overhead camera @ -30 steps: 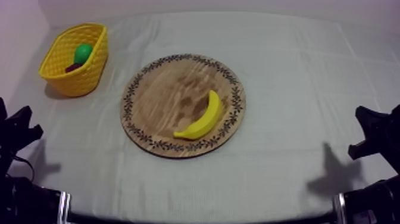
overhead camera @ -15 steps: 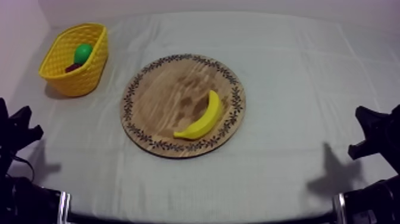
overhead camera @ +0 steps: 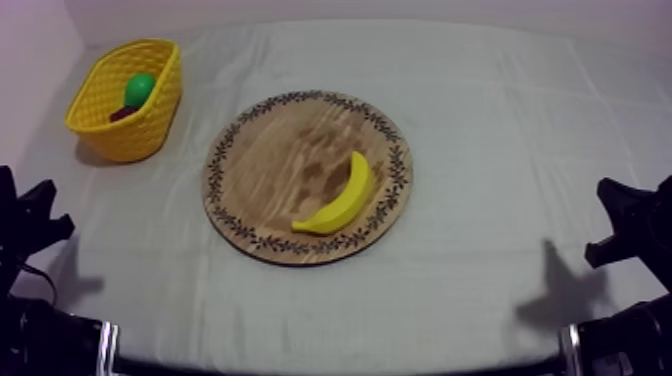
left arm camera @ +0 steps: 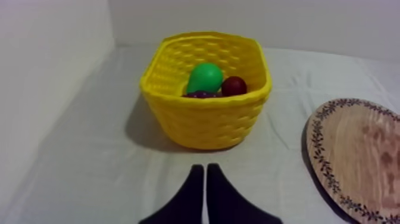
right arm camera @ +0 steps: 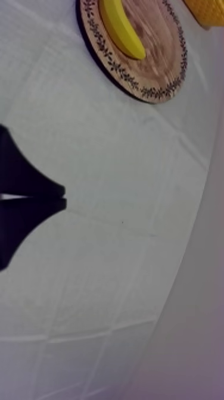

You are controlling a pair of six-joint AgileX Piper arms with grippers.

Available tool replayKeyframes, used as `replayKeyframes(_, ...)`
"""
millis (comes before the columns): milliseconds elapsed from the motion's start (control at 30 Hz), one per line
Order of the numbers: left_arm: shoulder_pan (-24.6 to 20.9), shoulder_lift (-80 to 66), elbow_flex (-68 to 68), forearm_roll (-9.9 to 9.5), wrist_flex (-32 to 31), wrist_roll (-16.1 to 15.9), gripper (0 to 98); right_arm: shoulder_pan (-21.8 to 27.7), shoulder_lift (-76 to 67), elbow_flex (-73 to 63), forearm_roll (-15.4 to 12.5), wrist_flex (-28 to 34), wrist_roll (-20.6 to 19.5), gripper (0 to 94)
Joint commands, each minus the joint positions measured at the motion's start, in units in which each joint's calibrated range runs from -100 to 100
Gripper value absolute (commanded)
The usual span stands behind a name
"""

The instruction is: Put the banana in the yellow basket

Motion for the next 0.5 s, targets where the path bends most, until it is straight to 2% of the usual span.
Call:
replayKeyframes(0,0.6,2.7,-0.9,-1.72,-1.0,1.5,0.0,0.0,0.0,0.0,0.0,0.0,0.0,0.3)
replayKeyframes(267,2.5,22.6,-11.4,-8.37,-8.1,9.4,0.0,0.0,0.0,0.0,0.0,0.0,0.0,0.3)
replayKeyframes(400,6.2,34.3,-22.9,-11.88,-7.2,13.6,0.0,0.0,0.0,0.0,0.0,0.0,0.0,0.3)
replayKeyframes(467,8.4,39.2,-30.0,-12.93,-5.3,14.8,0.0,0.0,0.0,0.0,0.0,0.0,0.0,0.3)
